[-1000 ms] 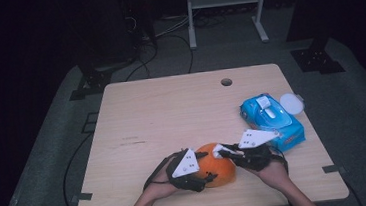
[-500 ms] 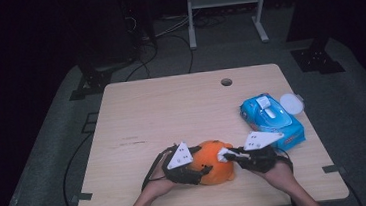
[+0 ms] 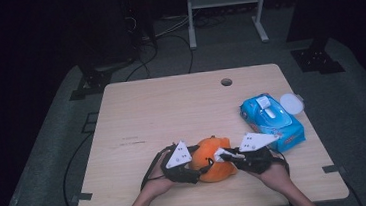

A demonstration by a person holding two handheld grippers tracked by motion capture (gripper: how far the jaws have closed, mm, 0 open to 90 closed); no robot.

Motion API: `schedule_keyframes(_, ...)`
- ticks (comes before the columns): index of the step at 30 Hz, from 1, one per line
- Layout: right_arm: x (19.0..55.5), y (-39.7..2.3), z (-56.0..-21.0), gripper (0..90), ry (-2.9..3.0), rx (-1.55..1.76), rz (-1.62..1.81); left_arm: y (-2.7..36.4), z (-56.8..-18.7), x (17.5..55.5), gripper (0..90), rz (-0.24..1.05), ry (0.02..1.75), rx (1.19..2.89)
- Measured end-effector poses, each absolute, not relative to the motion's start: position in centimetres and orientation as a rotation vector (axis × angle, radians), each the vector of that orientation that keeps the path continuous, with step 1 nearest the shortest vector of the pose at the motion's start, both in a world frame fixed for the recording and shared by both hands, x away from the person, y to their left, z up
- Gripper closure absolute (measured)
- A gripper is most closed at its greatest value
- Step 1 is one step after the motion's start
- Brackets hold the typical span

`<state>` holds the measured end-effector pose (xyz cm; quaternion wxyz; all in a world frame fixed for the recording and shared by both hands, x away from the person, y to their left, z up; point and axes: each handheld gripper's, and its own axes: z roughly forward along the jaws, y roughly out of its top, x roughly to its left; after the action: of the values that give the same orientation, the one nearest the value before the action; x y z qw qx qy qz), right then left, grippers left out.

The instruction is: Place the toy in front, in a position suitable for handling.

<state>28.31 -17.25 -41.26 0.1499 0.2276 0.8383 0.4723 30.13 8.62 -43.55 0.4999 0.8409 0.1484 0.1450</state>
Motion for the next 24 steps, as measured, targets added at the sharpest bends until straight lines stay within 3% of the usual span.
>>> schedule_keyframes(6, 28.8, -17.4, -41.5, 78.4, 2.376, 0.671, 1.311, 9.7, -43.0, 30.5, 14.1, 0.245, 0.327, 2.011)
schedule_keyframes(7, 29.1, -17.7, -41.6, 78.5, 2.37, 0.688, 1.312, 9.8, -43.0, 30.4, 16.9, 0.252, 0.313, 2.012)
schedule_keyframes(9, 29.3, -18.2, -41.6, 78.4, 2.365, 0.701, 1.292, 9.9, -43.0, 30.3, 34.7, 0.274, 0.317, 2.025)
schedule_keyframes(11, 29.2, -18.2, -41.6, 78.5, 2.359, 0.69, 1.277, 9.9, -43.1, 30.5, 40.7, 0.286, 0.336, 2.024)
schedule_keyframes(19, 27.1, -15.3, -41.3, 78.5, 2.42, 0.524, 1.295, 10.2, -43.5, 31.5, 40.4, 0.25, 0.466, 1.976)
schedule_keyframes(24, 27.9, -16.5, -42.0, 78.5, 2.44, 0.543, 1.228, 10.9, -43.7, 31.7, 40.8, 0.245, 0.515, 1.964)
